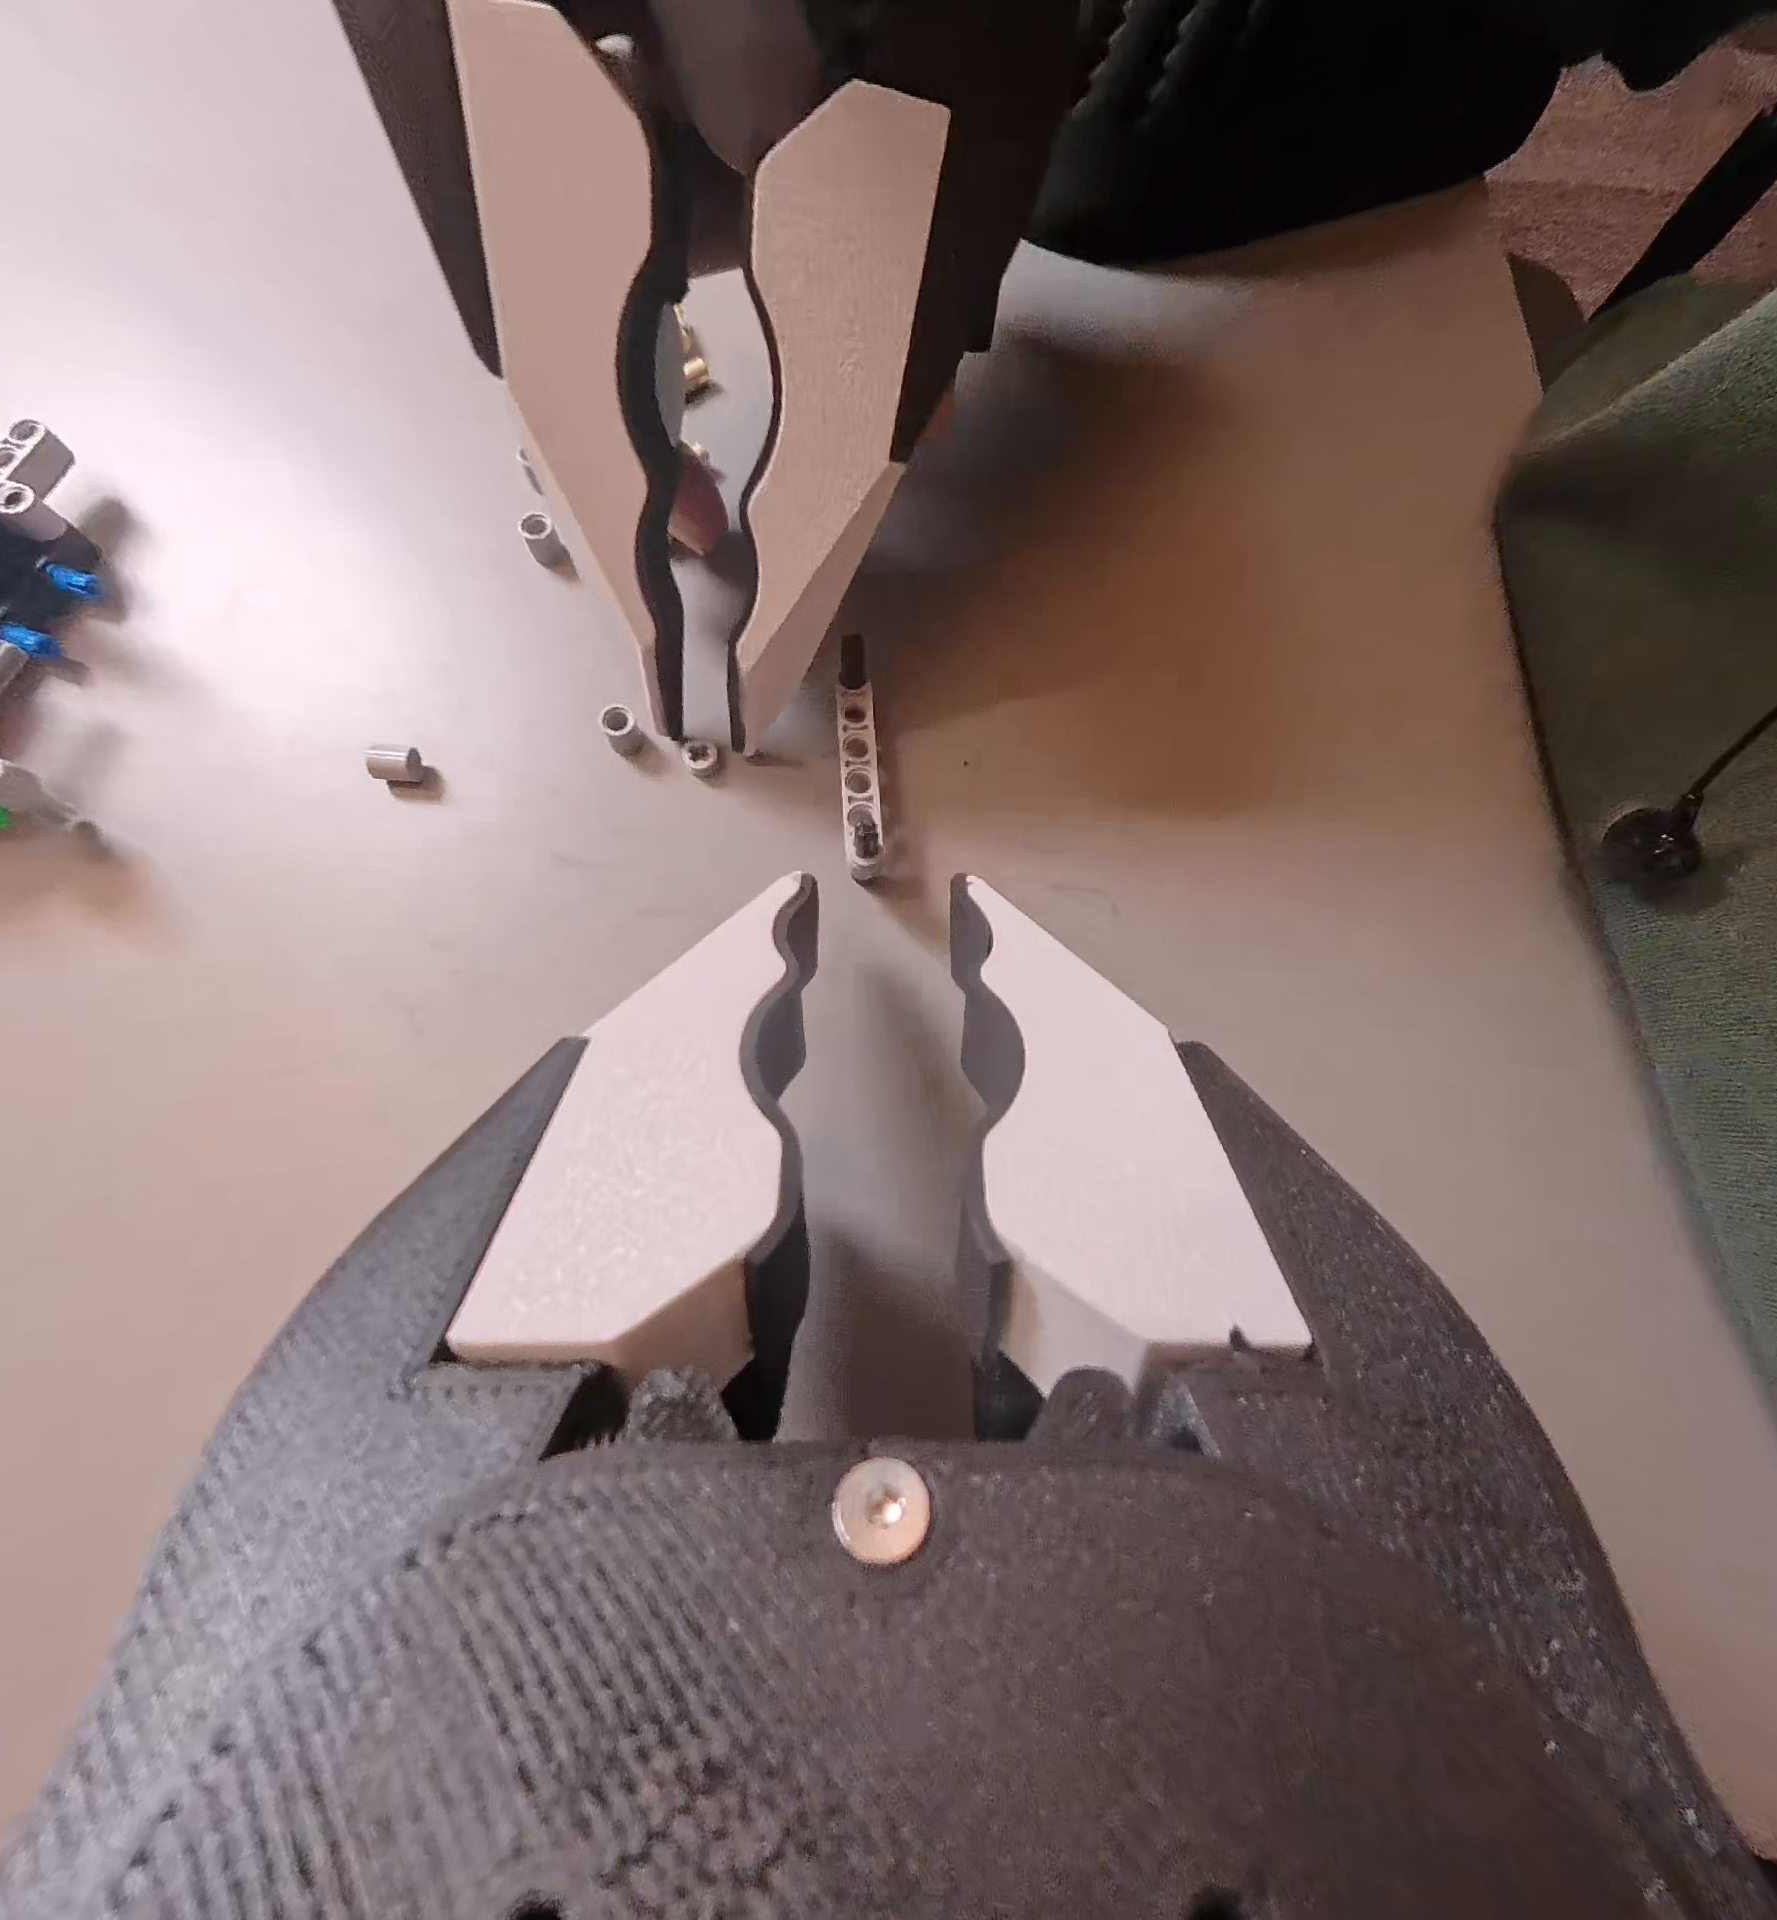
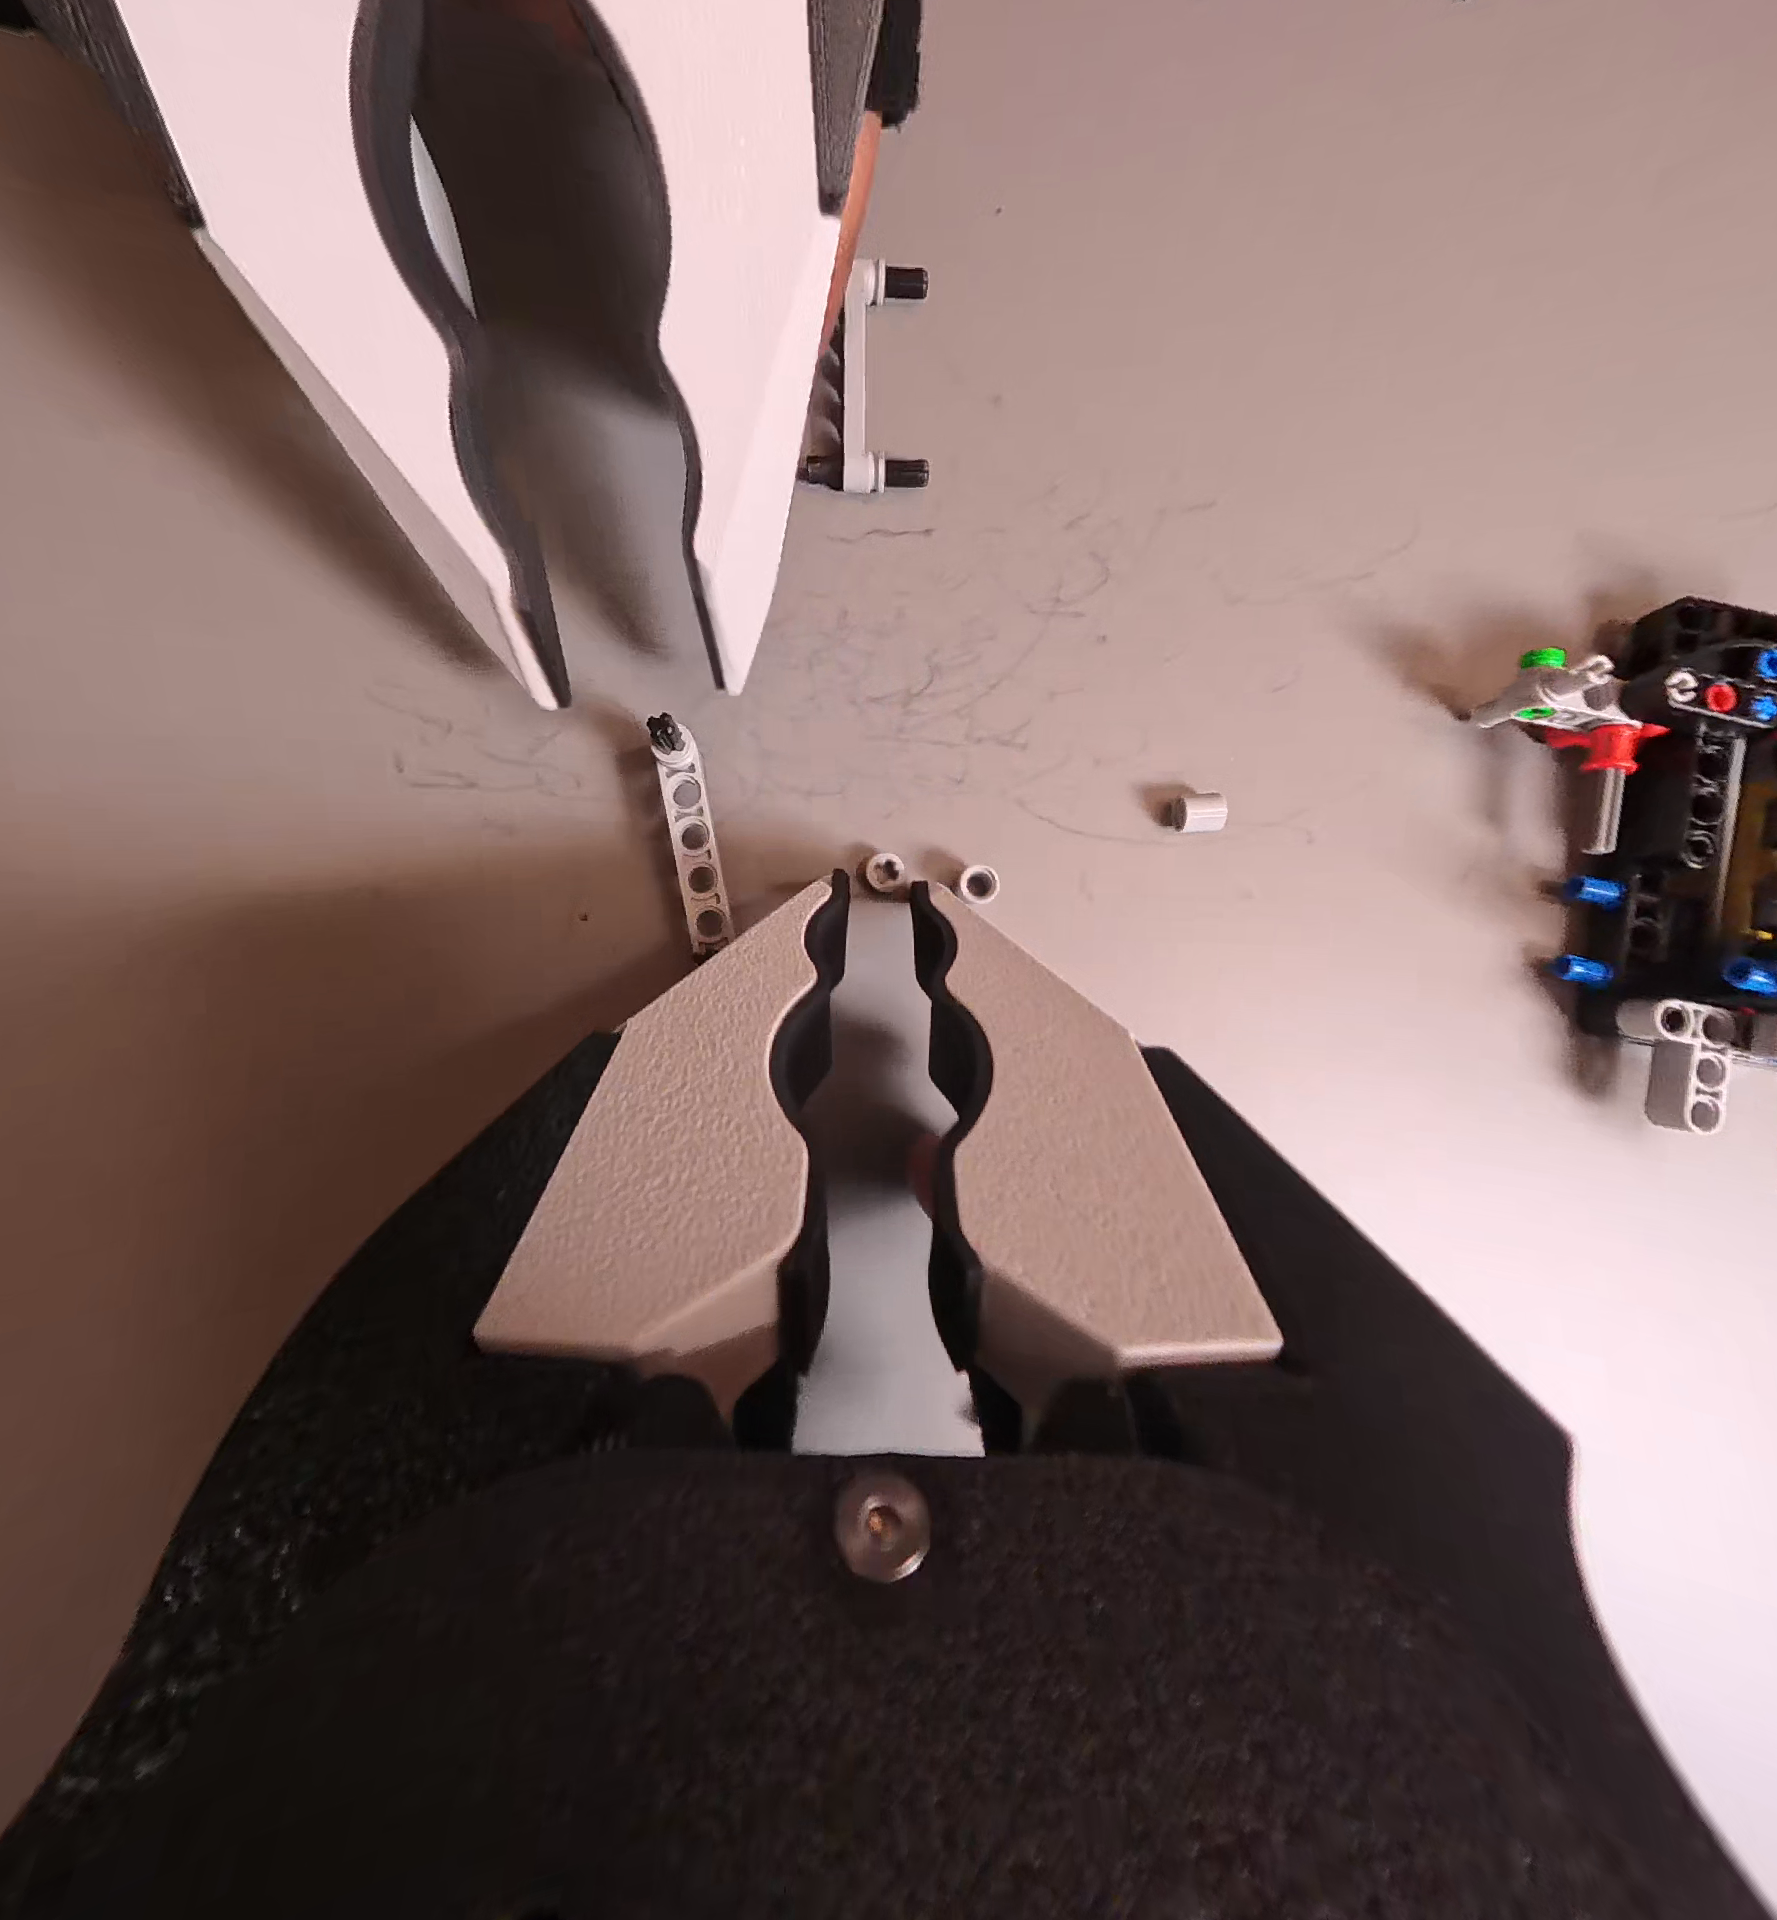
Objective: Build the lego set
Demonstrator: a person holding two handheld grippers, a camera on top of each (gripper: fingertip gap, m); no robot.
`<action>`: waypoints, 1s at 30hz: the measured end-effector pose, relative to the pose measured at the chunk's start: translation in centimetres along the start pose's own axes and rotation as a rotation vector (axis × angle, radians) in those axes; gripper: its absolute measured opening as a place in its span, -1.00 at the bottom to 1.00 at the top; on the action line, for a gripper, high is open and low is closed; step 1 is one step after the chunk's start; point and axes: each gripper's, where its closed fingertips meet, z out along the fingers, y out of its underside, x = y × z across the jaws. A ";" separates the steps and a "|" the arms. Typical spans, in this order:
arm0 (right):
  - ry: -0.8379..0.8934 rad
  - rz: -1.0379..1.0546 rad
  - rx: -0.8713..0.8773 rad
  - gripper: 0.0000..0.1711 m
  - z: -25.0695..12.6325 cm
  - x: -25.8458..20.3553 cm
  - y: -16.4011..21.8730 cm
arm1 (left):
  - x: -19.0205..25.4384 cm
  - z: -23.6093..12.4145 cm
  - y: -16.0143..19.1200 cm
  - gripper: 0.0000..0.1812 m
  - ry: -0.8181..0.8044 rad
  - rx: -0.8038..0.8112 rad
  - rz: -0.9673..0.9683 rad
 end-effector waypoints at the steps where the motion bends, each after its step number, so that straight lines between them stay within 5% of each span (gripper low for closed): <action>1: -0.005 -0.004 -0.011 -0.89 0.1 0.0 0.0 | 0.0 0.2 0.2 -0.74 -0.001 -0.006 0.002; 11: -0.034 -0.013 -0.021 -0.95 0.0 -0.2 0.0 | -0.2 0.7 0.5 -0.75 -0.014 -0.009 -0.002; 19: -0.042 -0.028 0.176 -0.95 -4.2 -1.3 -0.3 | -0.4 1.2 -0.1 -0.75 -0.032 0.029 -0.008; 30: -0.032 -0.060 0.101 -0.95 -3.6 -3.0 0.1 | 0.8 2.2 -0.5 -0.82 -0.009 0.010 -0.023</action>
